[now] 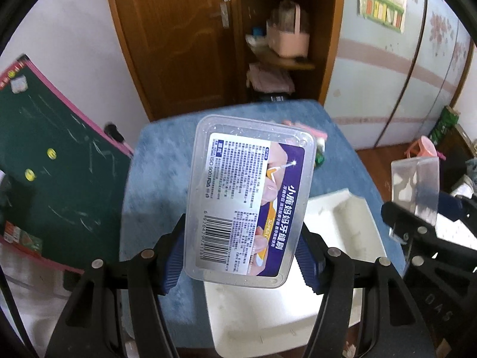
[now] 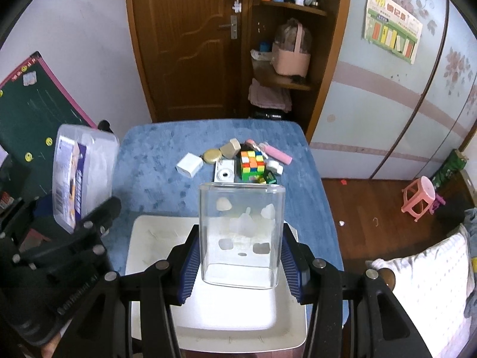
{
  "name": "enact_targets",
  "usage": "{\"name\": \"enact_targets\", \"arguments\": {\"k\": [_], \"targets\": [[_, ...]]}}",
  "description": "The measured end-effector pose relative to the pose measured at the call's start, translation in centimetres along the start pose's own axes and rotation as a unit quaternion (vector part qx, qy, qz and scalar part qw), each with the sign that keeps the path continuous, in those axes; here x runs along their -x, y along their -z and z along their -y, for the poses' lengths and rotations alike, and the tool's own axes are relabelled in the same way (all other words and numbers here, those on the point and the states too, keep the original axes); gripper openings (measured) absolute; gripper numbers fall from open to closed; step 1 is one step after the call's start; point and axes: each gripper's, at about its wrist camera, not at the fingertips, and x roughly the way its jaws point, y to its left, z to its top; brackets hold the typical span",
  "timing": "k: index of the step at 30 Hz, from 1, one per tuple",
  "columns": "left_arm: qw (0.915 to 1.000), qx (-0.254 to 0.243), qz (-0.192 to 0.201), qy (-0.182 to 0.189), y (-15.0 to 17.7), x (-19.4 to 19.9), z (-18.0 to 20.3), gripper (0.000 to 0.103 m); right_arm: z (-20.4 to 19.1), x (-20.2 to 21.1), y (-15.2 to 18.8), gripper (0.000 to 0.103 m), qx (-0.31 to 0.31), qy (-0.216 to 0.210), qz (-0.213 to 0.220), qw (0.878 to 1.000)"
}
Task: Organize rigid objects
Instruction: 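Lower both held boxes into the white tray and open both tools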
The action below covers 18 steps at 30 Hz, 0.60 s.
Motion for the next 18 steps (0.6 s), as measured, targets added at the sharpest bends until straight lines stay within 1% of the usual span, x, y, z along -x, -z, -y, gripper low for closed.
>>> {"name": "enact_targets", "arguments": {"k": [7, 18], "targets": [[0.9990, 0.015, -0.041, 0.006, 0.8, -2.7, 0.0, 0.068, 0.0, -2.3, 1.1, 0.050, 0.003, 0.008, -0.033, 0.999], [0.9955, 0.028, -0.090, -0.003, 2.4, -7.1, 0.1, 0.068, 0.2, -5.0, 2.1, 0.050, 0.007, 0.004, -0.068, 0.998]]}}
